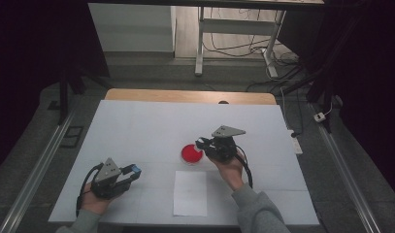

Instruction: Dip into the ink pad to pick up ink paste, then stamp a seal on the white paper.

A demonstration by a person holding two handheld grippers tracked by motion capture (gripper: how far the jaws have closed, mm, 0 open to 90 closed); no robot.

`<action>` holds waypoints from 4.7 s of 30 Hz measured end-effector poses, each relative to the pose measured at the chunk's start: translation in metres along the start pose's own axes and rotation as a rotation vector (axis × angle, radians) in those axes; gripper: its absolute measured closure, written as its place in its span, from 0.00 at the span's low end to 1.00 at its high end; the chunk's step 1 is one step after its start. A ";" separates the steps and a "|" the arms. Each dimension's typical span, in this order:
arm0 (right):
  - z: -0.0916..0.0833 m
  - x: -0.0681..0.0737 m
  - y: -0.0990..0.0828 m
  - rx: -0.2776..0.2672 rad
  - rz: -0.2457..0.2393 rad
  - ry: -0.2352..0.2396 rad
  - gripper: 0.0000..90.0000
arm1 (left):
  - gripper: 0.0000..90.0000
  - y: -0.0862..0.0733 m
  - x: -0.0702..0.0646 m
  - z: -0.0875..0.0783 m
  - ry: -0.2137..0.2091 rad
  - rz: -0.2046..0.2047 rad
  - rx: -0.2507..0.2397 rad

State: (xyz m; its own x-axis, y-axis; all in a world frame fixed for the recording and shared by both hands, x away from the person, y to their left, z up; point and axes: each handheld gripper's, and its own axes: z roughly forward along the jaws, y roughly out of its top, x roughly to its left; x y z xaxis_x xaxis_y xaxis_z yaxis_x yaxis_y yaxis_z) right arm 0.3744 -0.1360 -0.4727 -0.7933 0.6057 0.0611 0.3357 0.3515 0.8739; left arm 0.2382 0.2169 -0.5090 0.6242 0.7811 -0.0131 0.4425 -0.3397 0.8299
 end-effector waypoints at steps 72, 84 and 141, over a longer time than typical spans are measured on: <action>-0.046 0.011 -0.005 -0.051 -0.003 0.057 0.84 | 0.73 0.000 0.003 0.000 0.005 -0.003 0.000; -0.052 0.022 -0.010 -0.038 -0.019 0.087 0.84 | 0.73 0.000 0.003 0.000 0.002 -0.004 -0.001; -0.041 0.071 -0.040 0.102 -0.109 0.211 0.84 | 0.73 0.000 0.003 0.003 -0.004 0.001 0.012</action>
State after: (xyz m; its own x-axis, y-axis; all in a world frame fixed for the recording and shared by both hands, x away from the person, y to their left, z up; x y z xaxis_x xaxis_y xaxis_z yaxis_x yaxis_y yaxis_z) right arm 0.2833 -0.1364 -0.4838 -0.9125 0.4016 0.0776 0.2830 0.4830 0.8286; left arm 0.2422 0.2182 -0.5102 0.6272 0.7787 -0.0146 0.4497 -0.3468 0.8231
